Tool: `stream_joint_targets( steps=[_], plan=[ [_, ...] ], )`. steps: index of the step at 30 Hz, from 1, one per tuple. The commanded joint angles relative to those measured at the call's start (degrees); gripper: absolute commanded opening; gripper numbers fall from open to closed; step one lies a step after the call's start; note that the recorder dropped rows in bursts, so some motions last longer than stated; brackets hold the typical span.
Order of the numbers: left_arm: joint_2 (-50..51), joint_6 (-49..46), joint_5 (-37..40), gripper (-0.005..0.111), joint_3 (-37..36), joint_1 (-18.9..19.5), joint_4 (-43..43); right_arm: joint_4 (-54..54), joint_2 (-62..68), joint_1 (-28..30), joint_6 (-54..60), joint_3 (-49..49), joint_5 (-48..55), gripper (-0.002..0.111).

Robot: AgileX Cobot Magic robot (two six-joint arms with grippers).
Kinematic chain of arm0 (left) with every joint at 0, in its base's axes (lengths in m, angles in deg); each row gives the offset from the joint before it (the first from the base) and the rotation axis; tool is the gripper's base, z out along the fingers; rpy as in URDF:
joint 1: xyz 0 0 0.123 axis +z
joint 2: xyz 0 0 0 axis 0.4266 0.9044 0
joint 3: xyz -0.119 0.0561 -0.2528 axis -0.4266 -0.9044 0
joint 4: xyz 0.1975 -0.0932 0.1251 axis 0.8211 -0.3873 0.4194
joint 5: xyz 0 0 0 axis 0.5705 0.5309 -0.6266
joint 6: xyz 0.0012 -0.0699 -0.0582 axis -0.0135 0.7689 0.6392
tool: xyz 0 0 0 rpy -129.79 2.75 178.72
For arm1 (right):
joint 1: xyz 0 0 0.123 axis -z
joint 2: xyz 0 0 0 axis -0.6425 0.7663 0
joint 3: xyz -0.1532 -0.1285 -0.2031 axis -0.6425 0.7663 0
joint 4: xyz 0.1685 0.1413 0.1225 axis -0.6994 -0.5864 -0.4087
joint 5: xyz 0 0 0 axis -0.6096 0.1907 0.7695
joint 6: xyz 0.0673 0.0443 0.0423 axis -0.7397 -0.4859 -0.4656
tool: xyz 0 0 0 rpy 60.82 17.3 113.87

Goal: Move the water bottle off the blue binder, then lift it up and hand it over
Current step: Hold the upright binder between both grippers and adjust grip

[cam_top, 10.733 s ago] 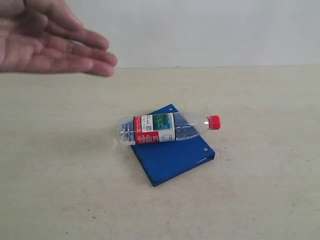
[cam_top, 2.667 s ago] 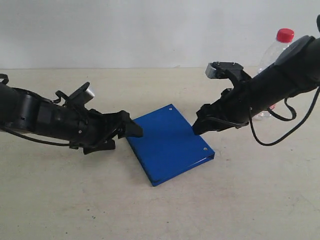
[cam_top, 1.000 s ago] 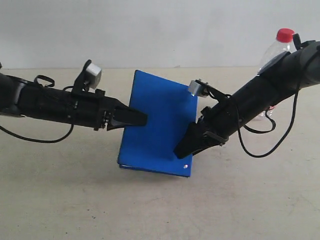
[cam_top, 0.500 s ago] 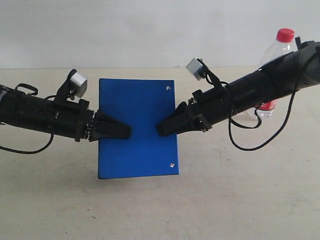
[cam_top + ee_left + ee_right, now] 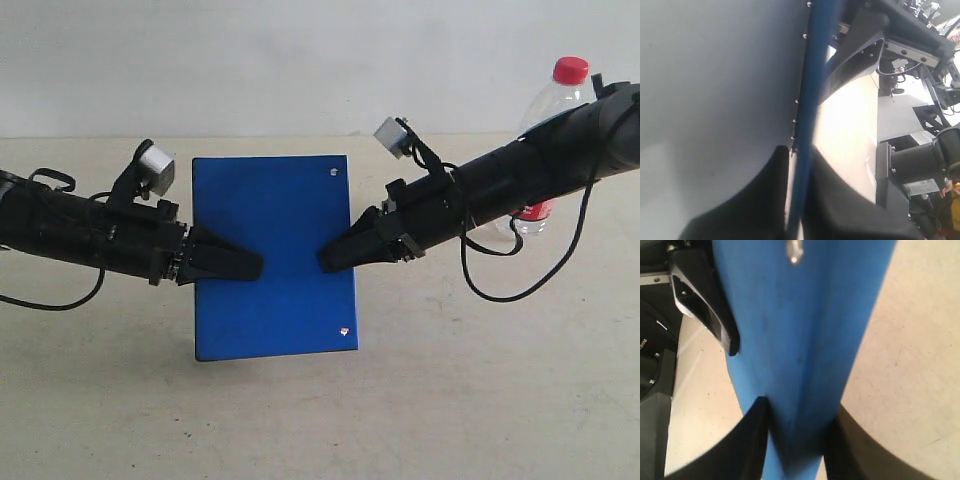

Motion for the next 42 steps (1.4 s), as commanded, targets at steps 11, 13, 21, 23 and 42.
stream_joint_targets(
  steps=[11,13,21,23,42],
  plan=[
    [-0.47,1.14,-6.04,0.063,-0.15,-0.61,-0.91,-0.22,-0.49,-0.05,2.38,-0.27,2.18,0.000],
    [-0.47,2.25,-7.24,0.072,-0.15,-0.61,-1.12,-0.22,-0.49,-0.05,2.38,-0.27,2.18,0.000],
    [-0.47,2.25,-8.48,0.024,-0.15,-0.71,-0.86,-0.28,-0.49,-0.05,2.37,-0.27,2.18,0.000],
    [-0.47,2.04,-8.48,0.005,-0.15,-0.71,-0.86,-0.28,-0.49,-0.05,2.03,-0.27,2.18,0.001],
    [-0.47,-5.05,0.06,0.004,-0.15,-1.20,-0.58,-1.30,-0.49,-0.05,1.28,-0.27,-13.56,0.061]
  ],
)
